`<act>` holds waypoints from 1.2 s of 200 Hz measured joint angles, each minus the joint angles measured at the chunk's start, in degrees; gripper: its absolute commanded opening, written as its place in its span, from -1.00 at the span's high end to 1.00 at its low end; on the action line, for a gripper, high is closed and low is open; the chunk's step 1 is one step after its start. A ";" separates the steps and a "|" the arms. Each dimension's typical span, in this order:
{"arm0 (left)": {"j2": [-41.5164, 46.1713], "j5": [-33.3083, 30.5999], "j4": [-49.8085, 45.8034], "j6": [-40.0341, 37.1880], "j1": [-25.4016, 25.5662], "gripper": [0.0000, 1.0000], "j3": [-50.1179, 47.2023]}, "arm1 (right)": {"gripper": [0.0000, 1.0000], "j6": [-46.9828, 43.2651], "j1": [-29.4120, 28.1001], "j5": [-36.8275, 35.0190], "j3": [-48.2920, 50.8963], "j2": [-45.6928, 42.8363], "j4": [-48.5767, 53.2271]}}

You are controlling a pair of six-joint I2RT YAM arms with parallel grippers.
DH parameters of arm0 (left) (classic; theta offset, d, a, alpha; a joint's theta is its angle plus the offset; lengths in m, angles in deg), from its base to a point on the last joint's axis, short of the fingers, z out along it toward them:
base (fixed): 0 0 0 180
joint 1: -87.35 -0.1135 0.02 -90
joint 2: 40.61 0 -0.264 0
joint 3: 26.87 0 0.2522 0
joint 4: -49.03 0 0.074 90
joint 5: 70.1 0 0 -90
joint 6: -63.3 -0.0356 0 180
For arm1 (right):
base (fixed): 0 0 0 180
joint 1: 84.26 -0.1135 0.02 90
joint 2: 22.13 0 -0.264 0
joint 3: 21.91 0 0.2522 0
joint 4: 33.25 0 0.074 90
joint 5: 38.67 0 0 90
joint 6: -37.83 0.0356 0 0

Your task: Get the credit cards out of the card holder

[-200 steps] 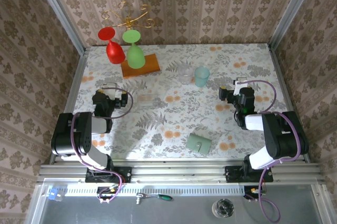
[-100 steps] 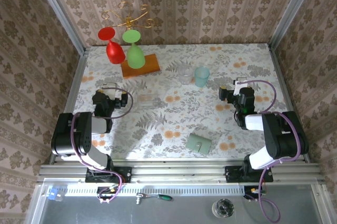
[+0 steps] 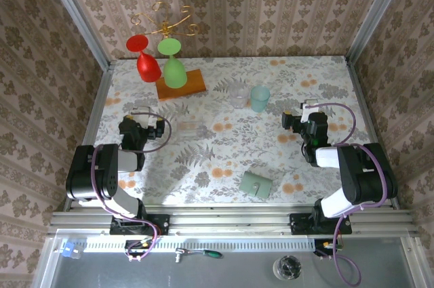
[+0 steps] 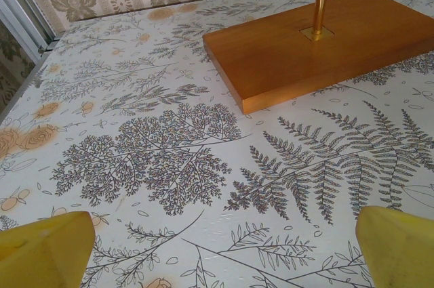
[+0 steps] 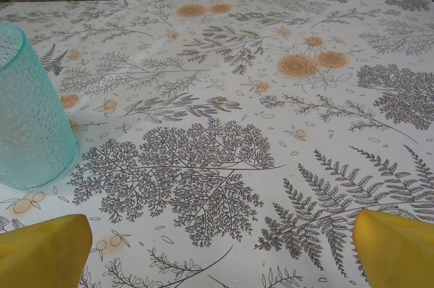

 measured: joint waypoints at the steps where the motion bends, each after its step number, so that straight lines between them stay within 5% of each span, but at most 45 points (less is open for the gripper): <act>1: 0.00 0.00 0.00 0.00 0.00 -1.00 0.00 | -1.00 -0.02 0.00 0.00 0.00 0.00 0.00; 107: 0.15 -2.86 -3.30 1.77 -0.94 -1.00 1.25 | -1.00 0.00 0.00 0.00 -0.24 -0.11 1.20; 186: 10.73 -10.54 -16.63 1.77 2.54 -1.00 5.79 | -1.00 0.02 -0.11 -0.02 -7.80 -6.08 17.75; 240: 16.85 -12.39 -34.73 8.17 4.22 -1.00 13.31 | -1.00 2.75 -1.84 -0.04 -15.96 -13.05 37.59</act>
